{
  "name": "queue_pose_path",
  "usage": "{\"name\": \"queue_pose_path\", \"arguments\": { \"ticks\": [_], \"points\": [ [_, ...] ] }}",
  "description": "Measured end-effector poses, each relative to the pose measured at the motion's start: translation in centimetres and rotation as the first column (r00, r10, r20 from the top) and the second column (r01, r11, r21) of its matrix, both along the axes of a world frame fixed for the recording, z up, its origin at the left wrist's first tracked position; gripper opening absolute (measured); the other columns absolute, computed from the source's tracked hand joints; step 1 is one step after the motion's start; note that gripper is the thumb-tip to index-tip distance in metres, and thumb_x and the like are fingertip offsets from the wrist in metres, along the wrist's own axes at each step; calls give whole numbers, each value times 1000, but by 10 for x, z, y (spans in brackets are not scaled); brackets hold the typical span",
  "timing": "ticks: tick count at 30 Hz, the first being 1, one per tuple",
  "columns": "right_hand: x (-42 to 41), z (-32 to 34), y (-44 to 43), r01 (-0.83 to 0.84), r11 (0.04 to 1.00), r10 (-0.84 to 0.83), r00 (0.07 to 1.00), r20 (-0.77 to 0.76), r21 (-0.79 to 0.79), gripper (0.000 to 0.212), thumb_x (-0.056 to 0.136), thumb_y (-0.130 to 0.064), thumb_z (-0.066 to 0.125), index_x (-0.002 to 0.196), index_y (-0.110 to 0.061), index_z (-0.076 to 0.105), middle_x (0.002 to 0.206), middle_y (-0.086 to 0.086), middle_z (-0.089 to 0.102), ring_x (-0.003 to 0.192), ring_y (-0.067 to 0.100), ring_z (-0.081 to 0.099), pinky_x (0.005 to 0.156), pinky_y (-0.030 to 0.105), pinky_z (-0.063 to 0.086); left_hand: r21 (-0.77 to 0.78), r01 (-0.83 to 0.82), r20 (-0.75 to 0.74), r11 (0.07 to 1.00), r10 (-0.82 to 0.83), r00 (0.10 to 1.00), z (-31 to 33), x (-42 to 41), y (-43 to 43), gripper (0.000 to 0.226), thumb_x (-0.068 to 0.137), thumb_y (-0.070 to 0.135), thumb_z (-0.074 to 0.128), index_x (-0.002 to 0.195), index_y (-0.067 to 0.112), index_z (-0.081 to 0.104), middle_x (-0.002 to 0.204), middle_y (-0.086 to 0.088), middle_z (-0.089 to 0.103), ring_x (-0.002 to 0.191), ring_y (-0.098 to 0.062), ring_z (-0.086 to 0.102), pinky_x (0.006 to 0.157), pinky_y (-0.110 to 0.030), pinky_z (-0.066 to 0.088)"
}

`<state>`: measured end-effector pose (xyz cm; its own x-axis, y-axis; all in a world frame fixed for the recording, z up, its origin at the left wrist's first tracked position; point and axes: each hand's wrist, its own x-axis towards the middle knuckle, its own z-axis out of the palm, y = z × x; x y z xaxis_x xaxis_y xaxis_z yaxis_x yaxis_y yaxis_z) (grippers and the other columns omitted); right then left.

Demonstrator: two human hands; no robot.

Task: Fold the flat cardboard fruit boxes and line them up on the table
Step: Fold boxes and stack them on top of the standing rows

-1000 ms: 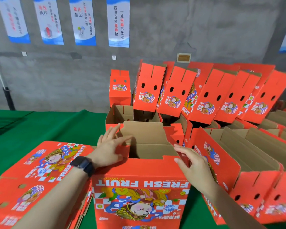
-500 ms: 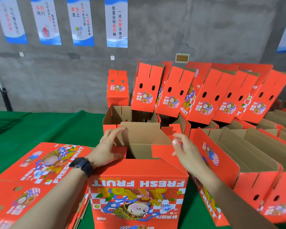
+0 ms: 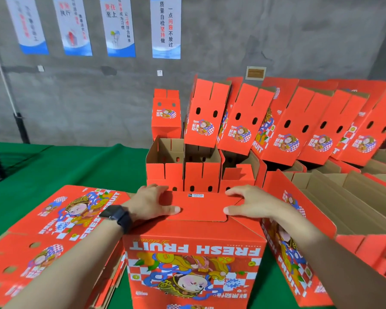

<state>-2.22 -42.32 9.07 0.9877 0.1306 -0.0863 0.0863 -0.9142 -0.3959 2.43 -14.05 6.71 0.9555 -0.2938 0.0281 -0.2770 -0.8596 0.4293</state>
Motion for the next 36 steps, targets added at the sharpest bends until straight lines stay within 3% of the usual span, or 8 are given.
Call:
{"name": "queue_pose_path", "arguments": {
  "ticks": [8, 13, 18, 22, 25, 29, 32, 36],
  "points": [
    [-2, -9, 38, 60, 885, -31, 997, 70, -462, 78, 78, -52, 68, 140, -18, 34, 130, 11, 39, 114, 33, 51, 87, 40, 44, 363, -63, 66, 930, 42, 997, 2, -7, -18, 83, 70, 66, 67, 133, 20, 39, 127, -6, 41, 117, -28, 40, 97, -42, 43],
    [-3, -13, 40, 72, 872, -28, 995, 97, -484, 80, 81, -52, 65, 144, -18, 27, 136, 11, 35, 116, 32, 51, 88, 40, 44, 344, -55, 62, 937, 36, 997, 2, -6, -17, 85, 72, 65, 66, 138, 22, 35, 130, -5, 41, 119, -28, 40, 99, -42, 42],
    [-3, -6, 13, 24, 999, -22, 999, 38, -49, 61, 91, -46, 58, 144, -22, 41, 142, 4, 43, 128, 23, 45, 102, 33, 38, -5, -6, 29, 1000, 6, 1000, 2, 4, 5, 71, 84, 58, 57, 142, 19, 40, 136, -8, 46, 121, -23, 49, 103, -36, 42],
    [-8, -26, -12, 191, 828, -416, 839, 350, 527, 18, 93, -21, 61, 109, -15, 66, 112, 4, 66, 93, 13, 57, 83, 26, 41, -534, -210, -48, 819, 218, 975, -5, 6, 22, 63, 86, 48, 61, 139, 19, 45, 137, -8, 50, 113, -18, 54, 90, -35, 49],
    [-12, -54, -30, 419, 754, -544, 830, 124, 506, 15, 98, -28, 53, 99, -16, 61, 86, 4, 65, 70, 17, 60, 66, 32, 52, -537, -387, -159, 749, 361, 919, -19, 2, 38, 59, 87, 56, 55, 128, 14, 54, 114, -1, 58, 90, -18, 54, 61, -25, 43],
    [-29, -87, -25, 539, 690, -320, 826, -464, 484, 40, 95, -40, 53, 122, -10, 51, 119, 9, 60, 106, 30, 62, 72, 41, 54, -606, -347, -403, 716, 100, 910, -36, -5, 51, 76, 64, 84, 52, 104, 21, 64, 112, -4, 60, 97, -16, 54, 79, -24, 35],
    [-40, -87, -19, 497, 663, -222, 845, -487, 560, 31, 88, -54, 54, 92, -23, 55, 83, 2, 69, 74, 22, 70, 57, 41, 57, -689, -302, -391, 659, 12, 920, -32, -4, 47, 43, 91, 53, 44, 107, 20, 63, 132, -2, 55, 107, -10, 59, 98, -21, 40],
    [-41, -64, -24, 469, 665, -242, 871, -427, 581, 26, 94, -44, 50, 87, -21, 58, 71, 0, 71, 67, 20, 69, 62, 45, 60, -634, -296, -333, 714, 94, 938, -6, -1, 49, 49, 89, 60, 43, 96, 19, 69, 115, -6, 65, 106, -25, 60, 91, -31, 44]
  ]
}}
